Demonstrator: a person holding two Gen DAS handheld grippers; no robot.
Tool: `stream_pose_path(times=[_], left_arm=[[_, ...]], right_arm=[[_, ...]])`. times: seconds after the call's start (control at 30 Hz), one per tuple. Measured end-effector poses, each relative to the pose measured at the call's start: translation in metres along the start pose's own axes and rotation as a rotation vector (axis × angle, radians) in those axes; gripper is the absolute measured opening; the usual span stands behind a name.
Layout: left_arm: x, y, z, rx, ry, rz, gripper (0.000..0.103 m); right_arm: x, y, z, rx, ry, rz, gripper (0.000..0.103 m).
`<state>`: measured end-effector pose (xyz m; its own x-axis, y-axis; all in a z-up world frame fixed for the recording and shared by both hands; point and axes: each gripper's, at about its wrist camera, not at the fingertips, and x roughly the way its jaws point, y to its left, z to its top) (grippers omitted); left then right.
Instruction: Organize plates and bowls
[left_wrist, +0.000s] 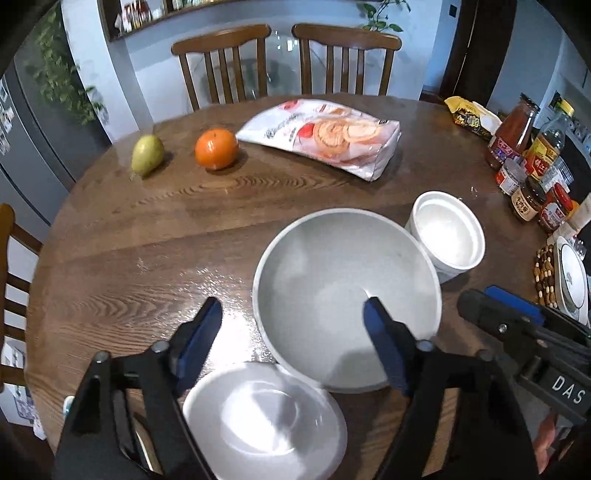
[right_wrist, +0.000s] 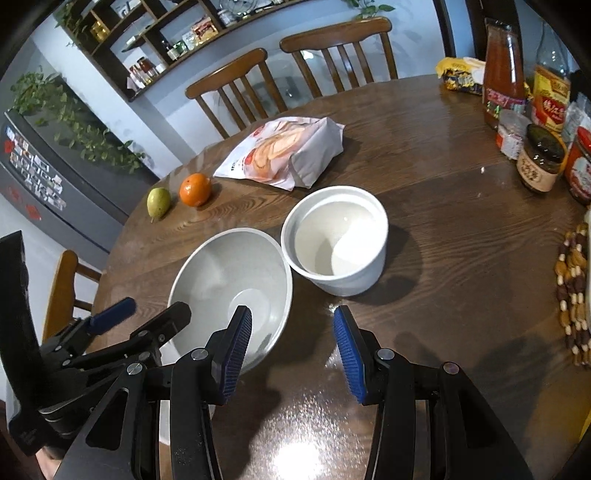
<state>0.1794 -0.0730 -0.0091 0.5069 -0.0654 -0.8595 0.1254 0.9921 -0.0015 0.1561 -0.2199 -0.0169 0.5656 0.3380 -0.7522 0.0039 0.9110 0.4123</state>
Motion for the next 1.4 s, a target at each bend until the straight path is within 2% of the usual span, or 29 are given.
stream_pose_path(times=[0.17, 0.3, 0.43, 0.57, 0.67, 0.83, 1.13, 1.4], left_arm=[[0.014, 0.006, 0.003, -0.037, 0.037, -0.016, 0.062], [0.021, 0.006, 0.005, -0.028, 0.051, -0.003, 0.057], [0.031, 0.009, 0.007, -0.036, 0.086, -0.003, 0.038], [0.04, 0.014, 0.006, -0.045, 0.114, -0.003, 0.032], [0.042, 0.015, 0.005, -0.046, 0.122, 0.001, 0.026], [0.045, 0.02, 0.005, -0.054, 0.123, 0.01, 0.015], [0.042, 0.018, 0.005, -0.045, 0.1, 0.031, 0.012], [0.014, 0.015, 0.005, -0.033, 0.024, 0.057, 0.013]], right_arm=[[0.016, -0.004, 0.001, 0.017, 0.028, 0.018, 0.047], [0.027, -0.006, 0.003, 0.028, 0.045, 0.023, 0.047], [0.037, -0.006, 0.001, 0.028, 0.07, 0.026, 0.047], [0.045, -0.004, -0.003, 0.026, 0.088, 0.035, 0.047], [0.05, -0.005, -0.003, 0.033, 0.102, 0.046, 0.038], [0.056, -0.005, -0.004, 0.032, 0.117, 0.082, 0.017], [0.053, -0.001, -0.005, 0.036, 0.099, 0.085, 0.015], [0.033, 0.006, -0.002, 0.02, 0.049, 0.106, 0.015]])
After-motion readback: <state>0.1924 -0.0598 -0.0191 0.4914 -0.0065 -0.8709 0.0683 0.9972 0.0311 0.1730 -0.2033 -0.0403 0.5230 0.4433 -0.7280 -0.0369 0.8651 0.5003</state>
